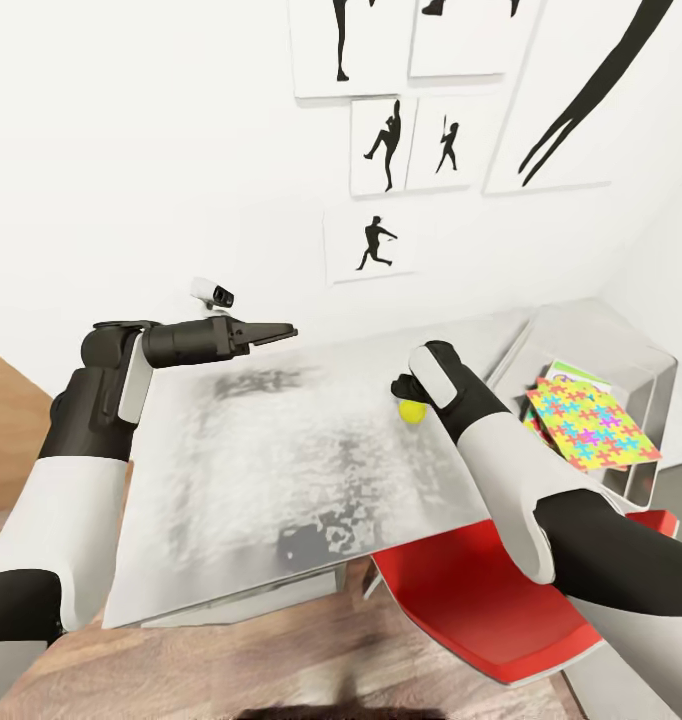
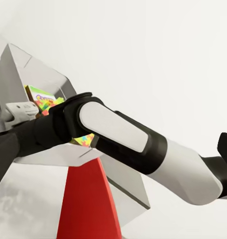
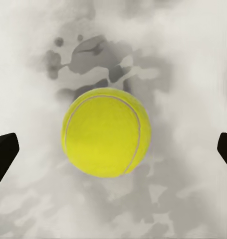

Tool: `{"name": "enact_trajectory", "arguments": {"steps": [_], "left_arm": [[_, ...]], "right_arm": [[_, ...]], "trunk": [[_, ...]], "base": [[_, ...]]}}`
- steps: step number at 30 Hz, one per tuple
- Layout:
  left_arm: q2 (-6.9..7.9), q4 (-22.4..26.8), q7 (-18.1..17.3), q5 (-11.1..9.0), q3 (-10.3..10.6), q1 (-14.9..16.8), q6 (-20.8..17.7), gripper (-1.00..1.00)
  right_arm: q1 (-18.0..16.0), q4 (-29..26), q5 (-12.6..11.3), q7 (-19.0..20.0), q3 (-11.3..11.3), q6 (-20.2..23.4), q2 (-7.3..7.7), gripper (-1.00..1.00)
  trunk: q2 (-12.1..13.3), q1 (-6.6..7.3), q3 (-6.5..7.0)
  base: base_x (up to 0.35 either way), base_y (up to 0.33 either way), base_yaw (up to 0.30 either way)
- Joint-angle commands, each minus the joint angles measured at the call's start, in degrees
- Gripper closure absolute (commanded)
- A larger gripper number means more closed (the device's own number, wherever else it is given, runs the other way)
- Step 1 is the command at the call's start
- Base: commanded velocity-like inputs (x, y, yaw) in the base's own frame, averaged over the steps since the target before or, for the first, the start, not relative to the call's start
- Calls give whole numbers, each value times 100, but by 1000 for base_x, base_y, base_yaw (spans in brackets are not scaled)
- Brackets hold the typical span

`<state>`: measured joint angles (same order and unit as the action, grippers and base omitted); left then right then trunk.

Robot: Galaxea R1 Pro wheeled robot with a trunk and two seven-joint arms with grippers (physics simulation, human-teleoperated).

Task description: Put all the toys in the child's room - the three board games (two on the bed and one on the table), the two jigsaw puzzles on the table, and the tennis ball on the table - inside the toy box on the table in the child's room.

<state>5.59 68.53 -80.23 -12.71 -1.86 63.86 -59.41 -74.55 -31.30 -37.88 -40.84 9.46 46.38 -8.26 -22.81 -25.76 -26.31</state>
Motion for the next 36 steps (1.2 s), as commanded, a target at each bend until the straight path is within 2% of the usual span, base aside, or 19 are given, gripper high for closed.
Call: {"name": "enact_trajectory", "arguments": {"steps": [1, 36], "left_arm": [[2, 1, -10, -12, 0, 4, -59, -100], [5, 2, -10, -4, 2, 4, -59, -100]], "right_arm": [[-6, -6, -62, -56, 30, 11, 15, -100], [-2, -129, -54, -64, 41, -36, -11, -100]], "trunk": [[-11, -3, -19], [-11, -3, -325]], "base": [[0, 0, 0], [0, 0, 0]]}}
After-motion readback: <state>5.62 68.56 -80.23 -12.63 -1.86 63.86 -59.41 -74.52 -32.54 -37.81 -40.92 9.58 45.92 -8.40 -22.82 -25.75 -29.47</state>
